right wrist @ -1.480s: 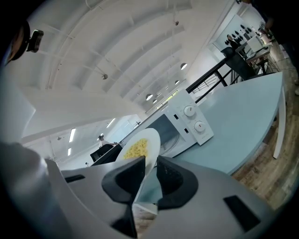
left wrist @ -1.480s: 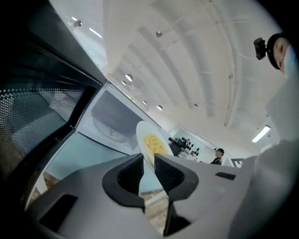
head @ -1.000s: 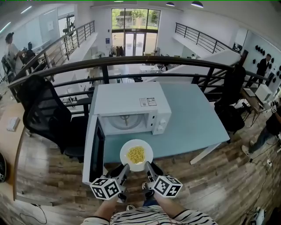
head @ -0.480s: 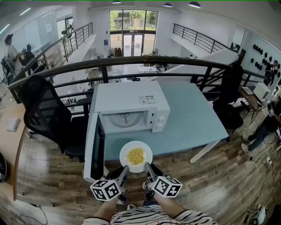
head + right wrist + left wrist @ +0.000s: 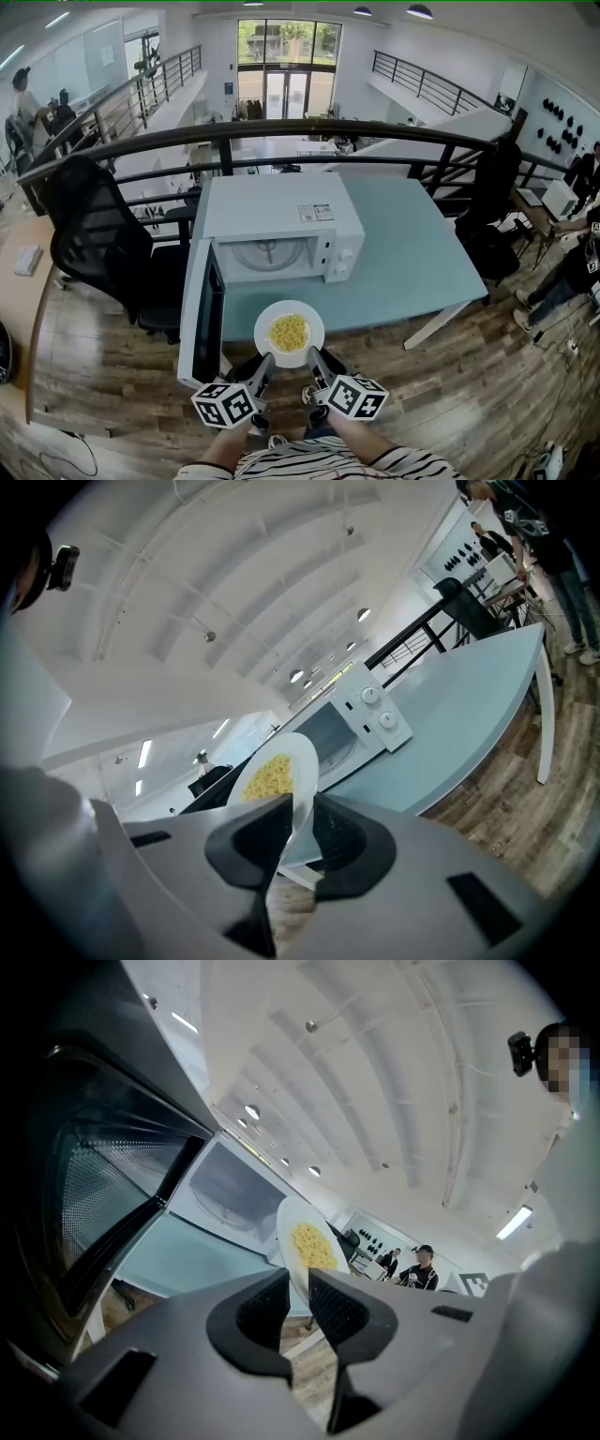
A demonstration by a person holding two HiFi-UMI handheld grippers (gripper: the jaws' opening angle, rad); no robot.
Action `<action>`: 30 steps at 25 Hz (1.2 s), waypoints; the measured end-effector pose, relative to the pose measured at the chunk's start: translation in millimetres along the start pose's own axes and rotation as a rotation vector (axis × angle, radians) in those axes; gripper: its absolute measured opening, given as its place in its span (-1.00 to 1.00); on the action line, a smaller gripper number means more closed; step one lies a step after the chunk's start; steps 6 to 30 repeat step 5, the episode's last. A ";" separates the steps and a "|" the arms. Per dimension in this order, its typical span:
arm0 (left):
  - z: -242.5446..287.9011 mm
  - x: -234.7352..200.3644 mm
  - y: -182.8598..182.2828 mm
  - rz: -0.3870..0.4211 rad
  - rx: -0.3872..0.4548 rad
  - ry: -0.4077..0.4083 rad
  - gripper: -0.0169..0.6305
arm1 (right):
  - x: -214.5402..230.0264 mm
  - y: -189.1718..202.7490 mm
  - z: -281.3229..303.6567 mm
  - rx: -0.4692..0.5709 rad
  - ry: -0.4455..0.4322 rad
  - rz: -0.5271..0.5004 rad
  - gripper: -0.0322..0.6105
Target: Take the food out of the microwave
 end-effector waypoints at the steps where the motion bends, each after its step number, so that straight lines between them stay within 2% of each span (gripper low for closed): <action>1: 0.6 0.0 -0.3 -0.001 0.000 -0.001 -0.71 | 0.2 -0.7 0.3 -0.002 0.001 0.000 -0.65; 30: 5.8 -2.0 -1.5 -0.006 0.002 -0.006 -0.71 | 3.4 -2.9 4.8 -0.008 -0.001 0.002 -0.65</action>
Point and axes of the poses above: the fingertips, and each gripper's own axes: z forward along the fingers, x to its right, y out of its underside, the point moved 1 cm from there along -z, backward along the fingers, and after that the axes turned 1 degree about -x, right-handed, at the moved point
